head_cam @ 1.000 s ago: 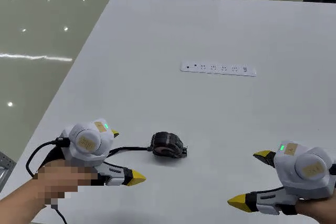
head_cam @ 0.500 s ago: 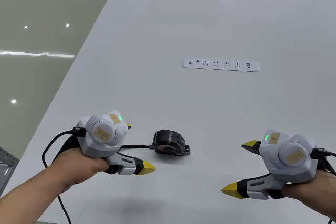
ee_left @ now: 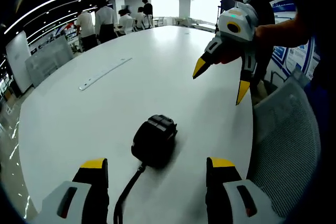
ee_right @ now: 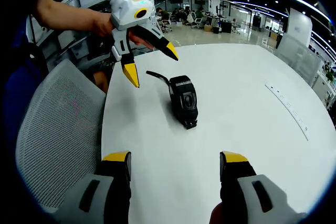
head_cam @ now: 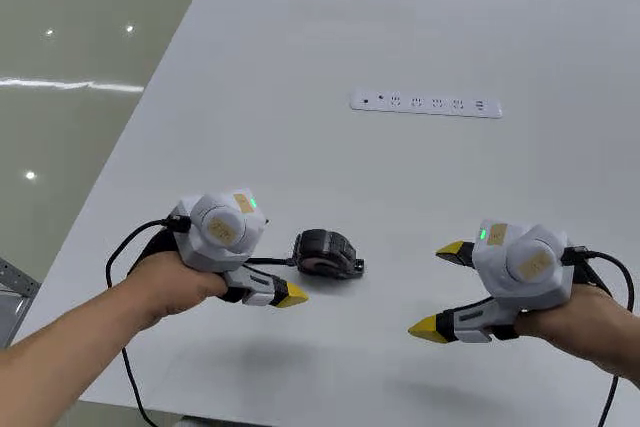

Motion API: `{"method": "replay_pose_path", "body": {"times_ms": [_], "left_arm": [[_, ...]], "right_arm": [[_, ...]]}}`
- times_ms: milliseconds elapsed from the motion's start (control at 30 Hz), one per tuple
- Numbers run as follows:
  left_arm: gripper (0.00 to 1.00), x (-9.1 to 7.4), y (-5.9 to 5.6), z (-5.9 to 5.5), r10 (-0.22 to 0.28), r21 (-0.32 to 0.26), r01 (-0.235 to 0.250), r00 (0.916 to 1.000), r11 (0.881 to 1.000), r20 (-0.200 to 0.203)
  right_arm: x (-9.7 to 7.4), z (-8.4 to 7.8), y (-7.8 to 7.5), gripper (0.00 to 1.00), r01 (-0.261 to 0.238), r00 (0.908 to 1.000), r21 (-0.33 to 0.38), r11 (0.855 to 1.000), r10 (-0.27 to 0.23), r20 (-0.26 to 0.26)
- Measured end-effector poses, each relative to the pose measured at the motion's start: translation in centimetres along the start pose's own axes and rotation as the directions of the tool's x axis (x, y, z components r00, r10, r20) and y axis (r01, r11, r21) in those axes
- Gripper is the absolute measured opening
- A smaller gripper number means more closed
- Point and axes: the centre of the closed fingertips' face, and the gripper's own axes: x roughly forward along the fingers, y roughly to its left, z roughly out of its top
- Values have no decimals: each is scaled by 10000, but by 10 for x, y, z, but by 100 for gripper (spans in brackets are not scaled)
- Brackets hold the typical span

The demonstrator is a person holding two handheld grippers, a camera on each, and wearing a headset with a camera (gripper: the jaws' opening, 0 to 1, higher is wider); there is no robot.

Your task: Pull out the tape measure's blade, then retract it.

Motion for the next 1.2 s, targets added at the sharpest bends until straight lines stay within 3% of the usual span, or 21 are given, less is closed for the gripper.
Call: {"method": "replay_pose_path", "body": {"times_ms": [533, 1200], "left_arm": [[70, 25, 3, 6, -399, 1367, 447, 9985, 9896, -372], [61, 52, 4, 12, -985, 2312, 1136, 9922, 9663, -758]], "right_arm": [[40, 2, -15, 57, -585, 9983, -978, 9935, 574, -140], [79, 4, -28, 43, -867, 9962, -1509, 9847, 862, -103]]}}
